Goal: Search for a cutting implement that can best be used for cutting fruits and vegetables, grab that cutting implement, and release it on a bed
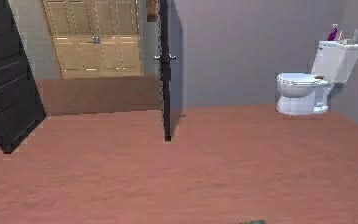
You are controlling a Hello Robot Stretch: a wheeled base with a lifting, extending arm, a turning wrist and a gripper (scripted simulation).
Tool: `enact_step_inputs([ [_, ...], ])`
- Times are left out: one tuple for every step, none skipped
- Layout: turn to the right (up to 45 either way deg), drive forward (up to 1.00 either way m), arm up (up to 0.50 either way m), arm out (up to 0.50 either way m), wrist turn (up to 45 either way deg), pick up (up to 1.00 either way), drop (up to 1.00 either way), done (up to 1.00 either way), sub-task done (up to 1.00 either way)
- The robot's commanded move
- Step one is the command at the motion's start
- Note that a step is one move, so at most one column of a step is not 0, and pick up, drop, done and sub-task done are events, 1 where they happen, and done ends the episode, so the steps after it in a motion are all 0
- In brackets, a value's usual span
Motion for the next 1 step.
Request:
enact_step_inputs([
  [-24.0,0.00,0.00,0.00,0.0,0.00,0.00,0.00,0.00],
])
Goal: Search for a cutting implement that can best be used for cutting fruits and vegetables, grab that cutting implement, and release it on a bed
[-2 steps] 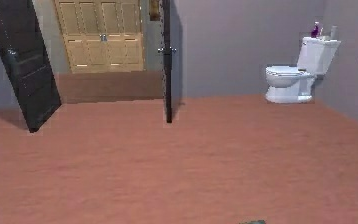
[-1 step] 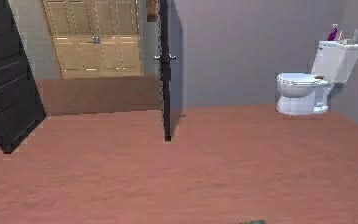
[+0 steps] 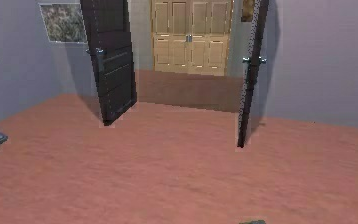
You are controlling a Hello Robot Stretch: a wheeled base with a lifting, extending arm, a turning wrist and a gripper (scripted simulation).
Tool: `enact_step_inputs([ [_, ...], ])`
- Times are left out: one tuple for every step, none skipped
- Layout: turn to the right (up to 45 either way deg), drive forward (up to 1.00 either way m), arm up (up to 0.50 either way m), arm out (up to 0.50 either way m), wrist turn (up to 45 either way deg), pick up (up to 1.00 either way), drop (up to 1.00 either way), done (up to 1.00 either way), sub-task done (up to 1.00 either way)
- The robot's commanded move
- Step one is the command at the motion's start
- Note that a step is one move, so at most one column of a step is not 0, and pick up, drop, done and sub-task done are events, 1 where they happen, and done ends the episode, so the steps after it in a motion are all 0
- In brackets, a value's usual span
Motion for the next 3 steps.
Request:
enact_step_inputs([
  [0.0,1.00,0.00,0.00,0.0,0.00,0.00,0.00,0.00],
  [0.0,1.00,0.00,0.00,0.0,0.00,0.00,0.00,0.00],
  [0.0,1.00,0.00,0.00,0.0,0.00,0.00,0.00,0.00],
])
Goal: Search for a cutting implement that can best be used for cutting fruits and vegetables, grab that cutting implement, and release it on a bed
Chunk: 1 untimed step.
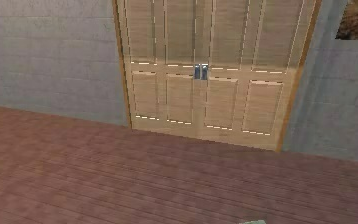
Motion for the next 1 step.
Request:
enact_step_inputs([
  [-9.0,0.00,0.00,0.00,0.0,0.00,0.00,0.00,0.00],
])
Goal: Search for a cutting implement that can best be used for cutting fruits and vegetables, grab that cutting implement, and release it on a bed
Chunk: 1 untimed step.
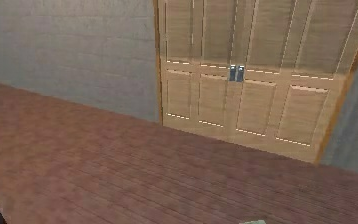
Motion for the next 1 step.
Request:
enact_step_inputs([
  [0.0,0.35,0.00,0.00,0.0,0.00,0.00,0.00,0.00],
])
